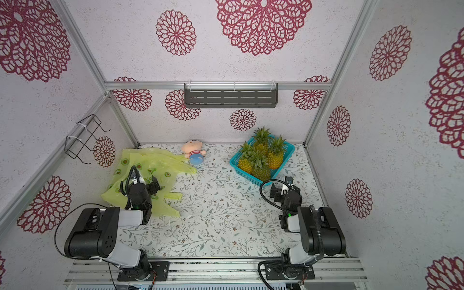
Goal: Place the pineapple into a plastic bag & tie a knot
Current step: Pick up the plastic bag.
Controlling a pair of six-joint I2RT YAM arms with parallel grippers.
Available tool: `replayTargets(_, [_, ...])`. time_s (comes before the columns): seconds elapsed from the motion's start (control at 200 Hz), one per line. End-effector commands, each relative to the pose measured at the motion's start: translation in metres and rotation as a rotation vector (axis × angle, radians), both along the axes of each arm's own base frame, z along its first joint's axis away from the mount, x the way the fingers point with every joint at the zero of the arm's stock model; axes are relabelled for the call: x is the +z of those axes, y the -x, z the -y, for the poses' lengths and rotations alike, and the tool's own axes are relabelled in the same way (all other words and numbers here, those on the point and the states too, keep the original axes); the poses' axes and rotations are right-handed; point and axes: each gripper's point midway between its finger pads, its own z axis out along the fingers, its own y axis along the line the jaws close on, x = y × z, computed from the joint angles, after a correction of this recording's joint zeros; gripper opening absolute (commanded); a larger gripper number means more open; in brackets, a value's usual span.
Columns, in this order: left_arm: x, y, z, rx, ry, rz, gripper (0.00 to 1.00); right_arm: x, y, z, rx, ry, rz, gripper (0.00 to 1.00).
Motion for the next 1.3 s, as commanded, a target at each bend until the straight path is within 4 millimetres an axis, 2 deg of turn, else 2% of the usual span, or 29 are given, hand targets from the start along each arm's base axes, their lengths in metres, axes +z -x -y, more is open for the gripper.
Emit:
replayTargets(0.0, [0.008, -0.005, -0.004, 0.007, -0.020, 0.022, 0.97, 0.019, -0.009, 0.004, -0.016, 0.013, 0.067, 0.99])
replayTargets(0.896, [0.007, -0.006, -0.009, 0.001, 0.012, 0.021, 0.97, 0.023, -0.006, 0.005, -0.019, 0.013, 0.087, 0.99])
replayTargets(1.041, [0.027, -0.001, -0.010, 0.039, -0.002, 0.010, 0.97, 0.041, 0.006, 0.014, -0.077, 0.004, 0.139, 0.99])
replayTargets(1.141, [0.053, 0.005, -0.019, 0.106, 0.012, -0.006, 0.97, 0.056, 0.011, 0.015, -0.088, -0.003, 0.141, 0.99])
replayTargets(1.296, [0.093, 0.012, -0.015, 0.131, 0.130, -0.034, 0.97, 0.074, 0.023, 0.020, -0.136, -0.084, 0.120, 0.99])
